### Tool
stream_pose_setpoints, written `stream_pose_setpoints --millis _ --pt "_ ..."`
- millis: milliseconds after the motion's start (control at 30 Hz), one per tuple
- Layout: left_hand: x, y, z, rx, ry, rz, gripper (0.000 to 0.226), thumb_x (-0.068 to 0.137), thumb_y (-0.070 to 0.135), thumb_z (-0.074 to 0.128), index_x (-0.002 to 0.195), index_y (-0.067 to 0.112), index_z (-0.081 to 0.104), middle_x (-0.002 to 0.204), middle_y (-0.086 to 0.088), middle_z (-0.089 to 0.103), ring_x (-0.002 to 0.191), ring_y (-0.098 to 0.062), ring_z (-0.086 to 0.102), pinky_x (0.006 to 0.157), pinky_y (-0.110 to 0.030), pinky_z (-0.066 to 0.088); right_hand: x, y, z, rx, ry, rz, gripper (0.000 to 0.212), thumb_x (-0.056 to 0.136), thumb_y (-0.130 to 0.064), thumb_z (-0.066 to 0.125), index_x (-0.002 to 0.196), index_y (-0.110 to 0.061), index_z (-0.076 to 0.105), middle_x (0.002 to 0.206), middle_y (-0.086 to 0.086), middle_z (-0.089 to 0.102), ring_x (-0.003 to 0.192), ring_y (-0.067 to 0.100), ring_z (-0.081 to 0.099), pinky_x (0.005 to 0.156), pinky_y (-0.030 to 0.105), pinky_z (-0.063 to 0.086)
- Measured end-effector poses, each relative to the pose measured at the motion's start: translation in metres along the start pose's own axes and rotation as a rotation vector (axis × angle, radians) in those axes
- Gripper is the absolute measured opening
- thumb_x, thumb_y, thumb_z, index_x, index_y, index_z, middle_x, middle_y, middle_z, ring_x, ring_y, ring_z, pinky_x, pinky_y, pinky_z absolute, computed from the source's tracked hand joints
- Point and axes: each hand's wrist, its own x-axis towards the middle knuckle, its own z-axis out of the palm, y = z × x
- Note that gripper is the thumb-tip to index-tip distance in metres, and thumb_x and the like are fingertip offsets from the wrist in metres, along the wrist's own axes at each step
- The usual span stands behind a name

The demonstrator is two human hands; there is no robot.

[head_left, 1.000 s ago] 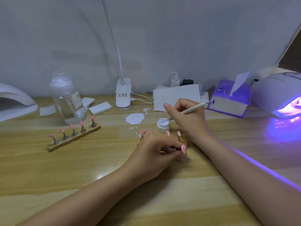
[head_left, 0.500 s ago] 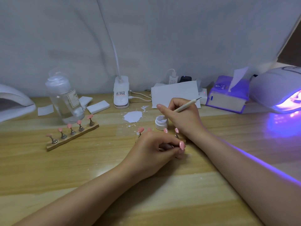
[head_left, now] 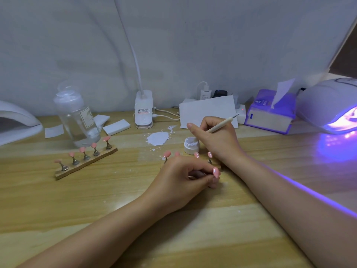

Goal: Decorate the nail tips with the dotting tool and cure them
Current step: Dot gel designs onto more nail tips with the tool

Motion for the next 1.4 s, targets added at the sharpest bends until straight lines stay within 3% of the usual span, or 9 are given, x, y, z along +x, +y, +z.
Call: stream_pose_setpoints --millis 133,267,433,733,1000,1267,1400 --pt "0.0 -0.001 0.0 0.019 0.004 -0.001 0.019 0.083 0.008 0.064 0.074 0.024 0.065 0.065 0.016 0.066 0.072 0.011 0.063 0.079 0.014 0.005 0.0 0.0 0.0 0.009 -0.008 0.006 0.044 0.078 -0.026 0.071 0.046 -0.017 0.042 0.037 -0.013 0.043 0.041 0.001 0.038 0.044 0.012 0.031" --pt "0.0 0.001 0.0 -0.024 -0.008 0.015 0.02 0.083 0.0 0.063 0.075 0.019 0.065 0.065 0.015 0.065 0.07 0.011 0.061 0.072 0.014 0.019 0.001 0.0 0.0 0.012 -0.009 0.017 0.045 0.078 -0.026 0.071 0.045 -0.017 0.041 0.037 -0.012 0.042 0.042 0.001 0.038 0.045 0.014 0.032" --pt "0.0 0.0 0.0 -0.033 -0.016 0.026 0.022 0.083 -0.002 0.061 0.075 0.018 0.064 0.064 0.016 0.063 0.068 0.012 0.06 0.07 0.014 0.021 0.001 0.0 0.0 0.017 0.003 0.017 0.046 0.078 -0.024 0.071 0.044 -0.018 0.04 0.036 -0.012 0.041 0.041 0.001 0.038 0.045 0.013 0.032" --pt "0.0 0.0 0.0 -0.016 -0.006 0.029 0.017 0.083 0.0 0.063 0.076 0.015 0.067 0.064 0.017 0.063 0.068 0.01 0.061 0.073 0.014 0.019 0.001 0.0 0.0 -0.008 0.033 0.009 0.047 0.08 -0.022 0.068 0.044 -0.017 0.038 0.041 -0.007 0.041 0.047 0.005 0.04 0.047 0.015 0.032" --pt "0.0 -0.002 0.0 0.049 0.015 0.026 0.014 0.083 0.006 0.064 0.074 0.017 0.068 0.062 0.02 0.063 0.071 0.011 0.062 0.083 0.012 0.007 0.0 -0.002 0.0 -0.033 0.028 0.003 0.046 0.081 -0.025 0.067 0.045 -0.017 0.039 0.044 -0.005 0.042 0.046 0.005 0.04 0.047 0.018 0.032" --pt "0.0 -0.003 0.001 0.01 0.032 0.049 0.013 0.082 0.001 0.065 0.075 0.011 0.07 0.061 0.023 0.061 0.067 0.013 0.061 0.074 0.014 0.019 -0.001 -0.004 -0.001 -0.009 0.087 -0.02 0.047 0.083 -0.025 0.067 0.047 -0.016 0.037 0.044 -0.006 0.038 0.044 0.002 0.039 0.045 0.012 0.03" --pt "0.0 -0.002 0.0 -0.028 0.04 0.049 0.014 0.081 -0.001 0.064 0.075 0.01 0.07 0.062 0.019 0.063 0.067 0.009 0.062 0.07 0.014 0.021 -0.002 -0.01 -0.004 0.078 0.151 -0.038 0.045 0.086 -0.024 0.063 0.05 -0.015 0.038 0.044 -0.007 0.037 0.046 -0.002 0.051 0.048 0.01 0.032"
